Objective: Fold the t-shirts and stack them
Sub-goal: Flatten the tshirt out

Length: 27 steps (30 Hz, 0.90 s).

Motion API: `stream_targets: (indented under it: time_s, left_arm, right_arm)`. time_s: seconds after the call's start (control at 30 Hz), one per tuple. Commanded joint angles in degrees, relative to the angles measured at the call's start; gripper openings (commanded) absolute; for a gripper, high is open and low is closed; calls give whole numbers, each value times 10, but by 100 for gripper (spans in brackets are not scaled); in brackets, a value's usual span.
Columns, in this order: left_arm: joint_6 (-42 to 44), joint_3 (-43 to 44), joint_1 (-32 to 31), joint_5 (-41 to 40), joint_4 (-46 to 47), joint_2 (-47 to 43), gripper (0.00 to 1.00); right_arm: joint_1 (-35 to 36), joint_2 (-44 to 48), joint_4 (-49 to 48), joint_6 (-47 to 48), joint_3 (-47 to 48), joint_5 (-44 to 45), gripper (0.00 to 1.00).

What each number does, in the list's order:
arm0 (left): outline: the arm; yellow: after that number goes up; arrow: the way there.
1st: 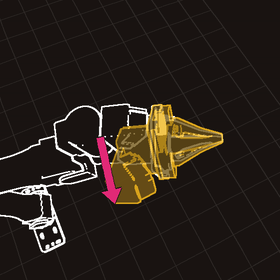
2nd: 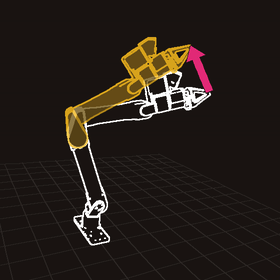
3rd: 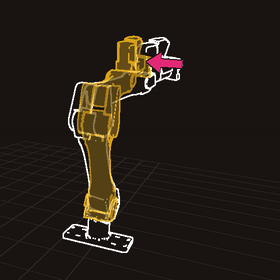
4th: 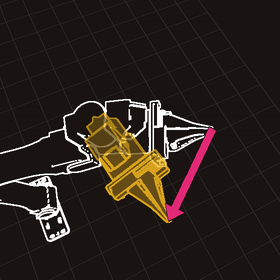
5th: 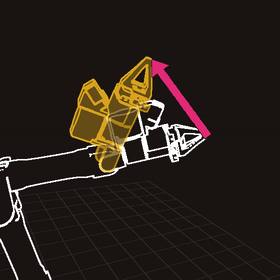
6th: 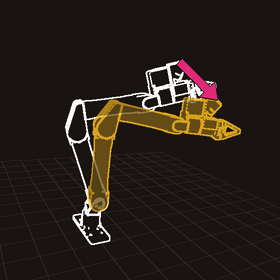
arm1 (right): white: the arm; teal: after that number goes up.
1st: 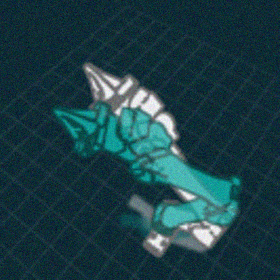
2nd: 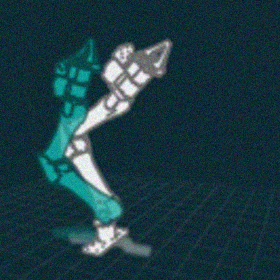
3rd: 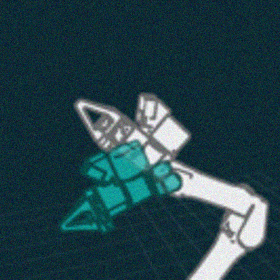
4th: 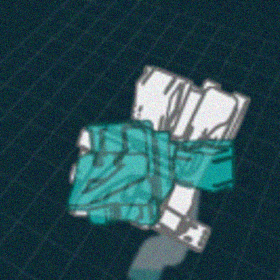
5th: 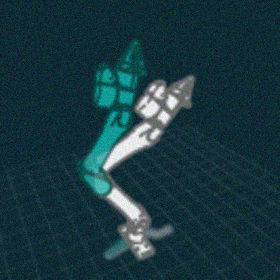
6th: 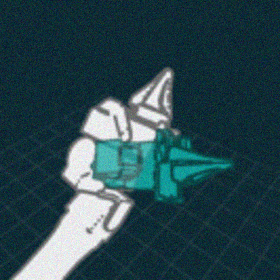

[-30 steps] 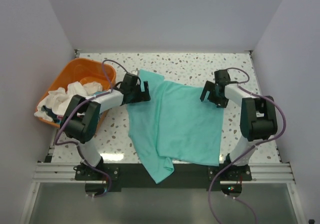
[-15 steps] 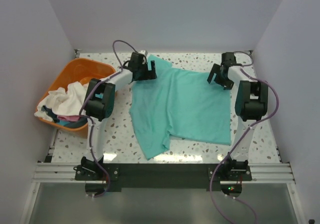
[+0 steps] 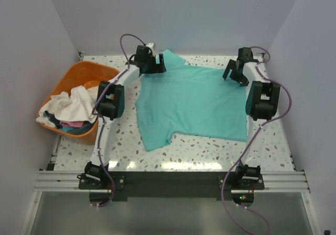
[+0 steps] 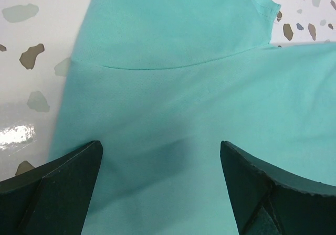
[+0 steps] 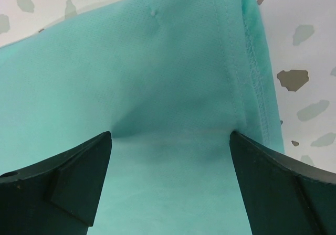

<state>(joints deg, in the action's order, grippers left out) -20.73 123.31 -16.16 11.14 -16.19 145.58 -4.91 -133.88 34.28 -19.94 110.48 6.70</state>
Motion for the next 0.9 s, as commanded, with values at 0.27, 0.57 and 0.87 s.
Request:
stream_targets:
  time_s: [0.27, 0.57, 0.87]
  left_arm:
    - [19, 34, -19, 36, -64, -153, 100]
    - [-49, -470, -108, -37, 5, -583, 100]
    - [-227, -828, -207, -182, -103, -914, 100]
  right_arm:
    - [15, 156, 57, 47, -25, -45, 99]
    - [43, 566, 32, -34, -422, 16, 99]
    - [42, 956, 140, -98, -637, 41, 99]
